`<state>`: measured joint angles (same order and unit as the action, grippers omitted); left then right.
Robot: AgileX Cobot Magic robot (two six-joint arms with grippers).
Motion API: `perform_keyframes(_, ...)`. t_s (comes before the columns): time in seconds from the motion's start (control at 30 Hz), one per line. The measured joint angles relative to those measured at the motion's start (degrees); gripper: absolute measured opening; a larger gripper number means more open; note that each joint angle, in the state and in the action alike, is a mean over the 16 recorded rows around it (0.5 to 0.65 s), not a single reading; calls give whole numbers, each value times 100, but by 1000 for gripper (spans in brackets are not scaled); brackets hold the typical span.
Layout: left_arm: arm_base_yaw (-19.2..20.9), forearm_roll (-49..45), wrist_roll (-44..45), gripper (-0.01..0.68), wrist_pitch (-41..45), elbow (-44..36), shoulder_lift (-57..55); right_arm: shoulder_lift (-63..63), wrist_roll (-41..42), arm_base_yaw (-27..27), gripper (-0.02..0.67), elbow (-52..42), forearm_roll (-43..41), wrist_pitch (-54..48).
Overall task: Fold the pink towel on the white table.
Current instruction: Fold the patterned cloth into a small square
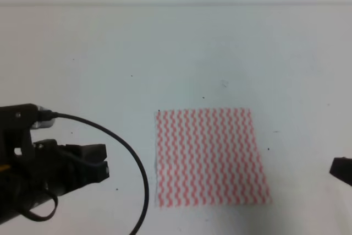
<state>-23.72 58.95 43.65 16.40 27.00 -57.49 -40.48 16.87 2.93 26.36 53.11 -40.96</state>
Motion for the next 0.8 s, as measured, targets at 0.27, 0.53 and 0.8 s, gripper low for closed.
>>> perform_keyframes(0.27,-402,158,42,-3,-320,1,-83,-567,27,1180,-18,3,420,638)
perform_keyframes(0.53,-436,219,44,-3,-291,1,-81,-1500,-157,2522,-18,4,314,1726)
perform_keyframes(0.8,-436,219,48,-3,-206,1,-84,-2408,-208,2839,-6,4,84,2471)
